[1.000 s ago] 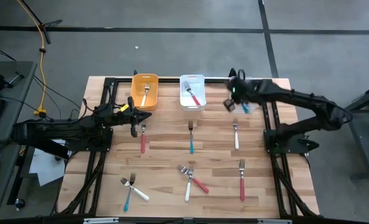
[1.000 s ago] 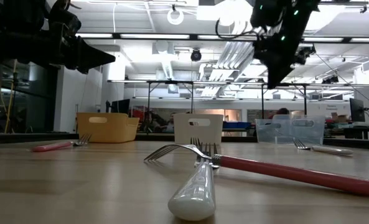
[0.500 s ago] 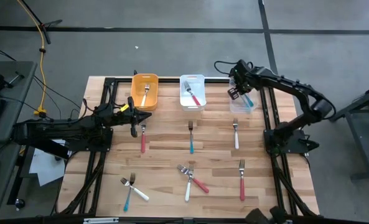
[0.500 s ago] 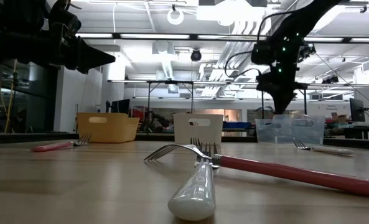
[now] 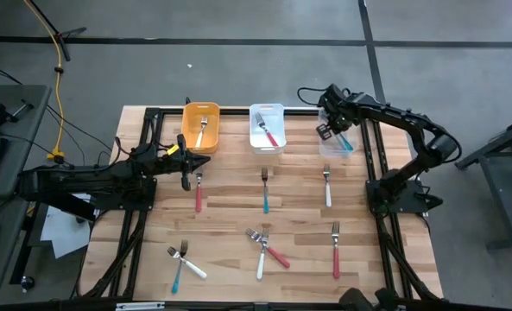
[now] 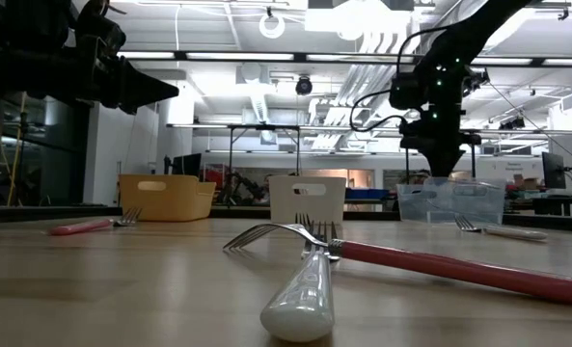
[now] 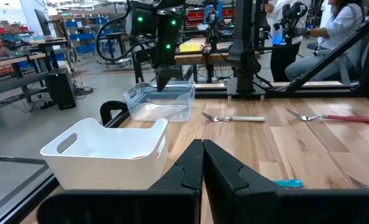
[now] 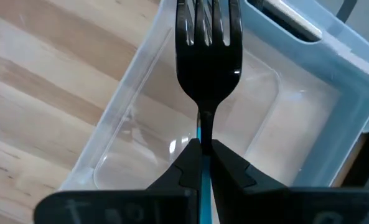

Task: Sort silverware by color (type)
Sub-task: Put the bottom right blue fork into the transparent bin

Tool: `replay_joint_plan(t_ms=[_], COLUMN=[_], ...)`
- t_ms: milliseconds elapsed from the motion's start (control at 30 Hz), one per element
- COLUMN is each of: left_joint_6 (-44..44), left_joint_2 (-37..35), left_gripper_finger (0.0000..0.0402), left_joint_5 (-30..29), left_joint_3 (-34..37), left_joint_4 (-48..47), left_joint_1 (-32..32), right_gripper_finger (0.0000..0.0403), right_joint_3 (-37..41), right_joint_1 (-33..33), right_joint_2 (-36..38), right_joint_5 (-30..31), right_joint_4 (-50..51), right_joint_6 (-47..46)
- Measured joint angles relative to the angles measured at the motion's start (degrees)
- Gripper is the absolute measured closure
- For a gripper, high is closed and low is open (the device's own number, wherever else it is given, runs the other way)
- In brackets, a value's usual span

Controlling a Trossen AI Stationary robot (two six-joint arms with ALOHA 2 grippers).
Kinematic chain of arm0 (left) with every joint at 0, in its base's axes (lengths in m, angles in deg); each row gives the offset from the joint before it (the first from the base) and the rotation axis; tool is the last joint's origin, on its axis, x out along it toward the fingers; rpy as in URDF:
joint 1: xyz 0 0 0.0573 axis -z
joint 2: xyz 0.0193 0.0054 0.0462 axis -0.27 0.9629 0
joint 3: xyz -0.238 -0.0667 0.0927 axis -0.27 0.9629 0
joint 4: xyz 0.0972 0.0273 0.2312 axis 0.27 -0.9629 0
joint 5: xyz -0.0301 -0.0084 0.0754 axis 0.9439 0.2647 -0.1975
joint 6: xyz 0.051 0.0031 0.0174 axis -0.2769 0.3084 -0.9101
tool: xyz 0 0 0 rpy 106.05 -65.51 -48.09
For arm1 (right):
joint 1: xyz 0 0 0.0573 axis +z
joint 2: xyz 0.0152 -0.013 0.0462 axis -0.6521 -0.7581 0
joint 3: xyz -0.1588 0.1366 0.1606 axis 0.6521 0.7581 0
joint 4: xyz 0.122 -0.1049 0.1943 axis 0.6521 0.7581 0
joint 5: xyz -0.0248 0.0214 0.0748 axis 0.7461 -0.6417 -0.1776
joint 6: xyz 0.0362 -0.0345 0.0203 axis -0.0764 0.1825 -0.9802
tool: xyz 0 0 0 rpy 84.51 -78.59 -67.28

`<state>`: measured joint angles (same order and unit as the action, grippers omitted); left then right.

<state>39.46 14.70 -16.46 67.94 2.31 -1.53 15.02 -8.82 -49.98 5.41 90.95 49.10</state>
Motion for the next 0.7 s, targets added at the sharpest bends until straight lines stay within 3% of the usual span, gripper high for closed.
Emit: replay_joint_plan(t_ms=[700], left_joint_6=[0.1], left_joint_2=[0.0], left_gripper_finger=[0.0401], left_joint_5=[0.0], left_joint_3=[0.0], left_joint_4=[0.0], left_joint_1=[0.0], right_gripper_finger=[0.0391], right_joint_3=[0.0], right_joint_1=[-0.4], right_joint_2=[0.0], right_joint_5=[-2.9], right_joint_4=[0.8], right_joint_6=[-1.2])
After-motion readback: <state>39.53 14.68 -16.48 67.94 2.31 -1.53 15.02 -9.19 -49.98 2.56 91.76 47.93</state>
